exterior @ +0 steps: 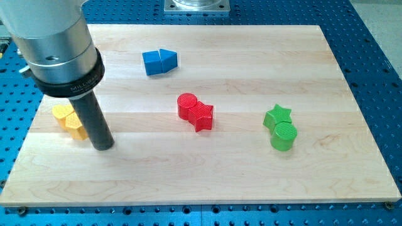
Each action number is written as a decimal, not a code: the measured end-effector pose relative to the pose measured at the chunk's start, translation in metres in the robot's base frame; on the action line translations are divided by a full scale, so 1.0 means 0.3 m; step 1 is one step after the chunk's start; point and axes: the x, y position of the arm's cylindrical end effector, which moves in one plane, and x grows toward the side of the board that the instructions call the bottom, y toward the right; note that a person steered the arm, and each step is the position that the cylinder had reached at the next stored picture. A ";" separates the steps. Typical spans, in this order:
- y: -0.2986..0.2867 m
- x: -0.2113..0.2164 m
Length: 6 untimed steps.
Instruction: Place heart top of hexagon
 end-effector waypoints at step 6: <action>-0.374 -0.082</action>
